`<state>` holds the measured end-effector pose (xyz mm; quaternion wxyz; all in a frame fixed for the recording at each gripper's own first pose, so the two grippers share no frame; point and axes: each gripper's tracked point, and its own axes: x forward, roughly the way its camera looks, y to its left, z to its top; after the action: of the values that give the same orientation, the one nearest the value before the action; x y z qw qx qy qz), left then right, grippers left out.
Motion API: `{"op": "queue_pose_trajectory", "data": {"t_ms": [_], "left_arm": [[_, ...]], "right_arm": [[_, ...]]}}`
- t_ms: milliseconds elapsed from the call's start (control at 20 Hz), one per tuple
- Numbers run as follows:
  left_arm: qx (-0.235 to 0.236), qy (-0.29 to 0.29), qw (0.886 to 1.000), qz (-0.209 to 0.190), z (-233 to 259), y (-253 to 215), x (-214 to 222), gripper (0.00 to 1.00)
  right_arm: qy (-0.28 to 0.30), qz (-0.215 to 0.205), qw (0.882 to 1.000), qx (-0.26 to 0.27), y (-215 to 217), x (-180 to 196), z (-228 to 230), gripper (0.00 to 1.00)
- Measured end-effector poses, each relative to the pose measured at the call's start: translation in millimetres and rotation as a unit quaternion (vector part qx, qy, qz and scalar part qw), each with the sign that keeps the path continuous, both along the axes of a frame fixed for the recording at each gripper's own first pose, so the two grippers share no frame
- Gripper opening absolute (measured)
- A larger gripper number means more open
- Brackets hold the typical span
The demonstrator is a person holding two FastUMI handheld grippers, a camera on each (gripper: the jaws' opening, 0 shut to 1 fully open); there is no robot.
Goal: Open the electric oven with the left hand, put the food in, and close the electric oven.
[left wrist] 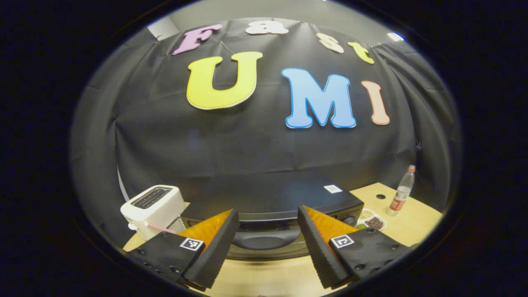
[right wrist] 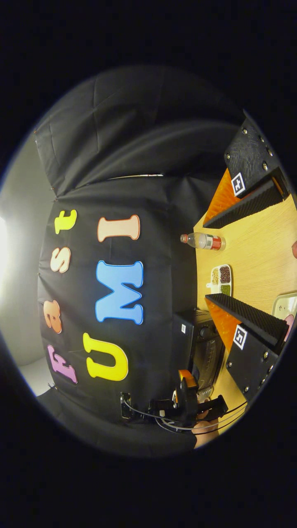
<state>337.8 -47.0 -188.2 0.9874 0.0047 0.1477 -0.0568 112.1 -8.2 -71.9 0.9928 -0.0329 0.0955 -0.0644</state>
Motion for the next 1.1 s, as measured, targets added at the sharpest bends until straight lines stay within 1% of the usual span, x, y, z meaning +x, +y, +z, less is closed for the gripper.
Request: {"op": "queue_pose_trajectory", "data": {"t_ms": [150,300,350,450,500,550,600,650,700,750,800,850,900,950,1000,1050,1100], "left_arm": [[0.0,0.014,1.0,0.002,-17.4,2.1,9.4,1.0],[-0.002,0.028,1.0,0.014,-32.1,5.4,11.3,1.0],[-0.001,0.017,1.0,0.015,-29.7,5.1,14.0,1.0],[0.002,0.017,1.0,0.021,-32.0,4.4,14.7,1.0],[0.001,0.013,1.0,0.025,-31.4,5.7,14.9,0.96],[0.003,0.017,0.999,0.027,-32.4,4.9,13.2,1.0],[0.003,0.014,0.999,0.029,-30.8,5.2,12.2,1.0],[0.003,0.019,0.999,0.032,-31.3,5.4,8.6,0.96],[0.003,0.018,0.999,0.034,-31.8,6.0,4.6,0.96],[0.005,0.021,0.999,0.035,-32.3,5.7,-1.4,1.0],[0.007,0.02,0.999,0.037,-32.8,5.3,-7.7,0.96],[0.008,0.022,0.999,0.039,-35.1,5.7,-13.7,1.0],[0.009,0.02,0.999,0.041,-35.6,6.2,-20.8,0.96],[0.012,0.023,0.999,0.042,-37.5,5.8,-27.3,0.96],[0.014,0.023,0.999,0.042,-40.8,5.2,-34.9,1.0],[0.015,0.027,0.999,0.044,-43.2,5.4,-42.5,0.92],[0.017,0.028,0.998,0.045,-45.1,5.5,-49.1,0.92]], "right_arm": [[0.009,-0.003,1.0,-0.009,0.5,5.9,-2.9,0.97],[0.012,-0.004,1.0,-0.019,-0.8,8.5,-2.1,0.98],[0.01,-0.005,1.0,-0.021,-0.8,8.3,-0.3,0.98],[0.009,-0.007,1.0,-0.023,-2.9,6.2,1.6,0.98],[0.01,-0.008,1.0,-0.024,-4.3,4.5,0.8,0.98],[0.011,-0.008,1.0,-0.024,-5.5,2.9,0.6,0.98],[0.011,-0.009,1.0,-0.023,-6.7,0.5,0.9,0.98],[0.01,-0.01,1.0,-0.022,-8.1,-1.6,1.7,0.98],[0.01,-0.01,1.0,-0.02,-10.0,-3.5,2.1,0.98],[0.009,-0.01,1.0,-0.019,-11.4,-5.8,3.0,0.98],[0.008,-0.009,1.0,-0.017,-12.6,-8.0,3.6,0.98],[0.008,-0.008,1.0,-0.015,-13.4,-10.9,3.9,0.93],[0.008,-0.006,1.0,-0.014,-14.4,-13.9,3.1,0.98],[0.01,-0.005,1.0,-0.014,-15.7,-16.6,2.5,0.98],[0.011,-0.003,1.0,-0.014,-17.1,-20.1,2.4,0.97],[0.011,-0.001,1.0,-0.014,-18.4,-22.7,3.3,0.97],[0.012,0.001,1.0,-0.013,-20.0,-26.1,2.6,0.98]]}}
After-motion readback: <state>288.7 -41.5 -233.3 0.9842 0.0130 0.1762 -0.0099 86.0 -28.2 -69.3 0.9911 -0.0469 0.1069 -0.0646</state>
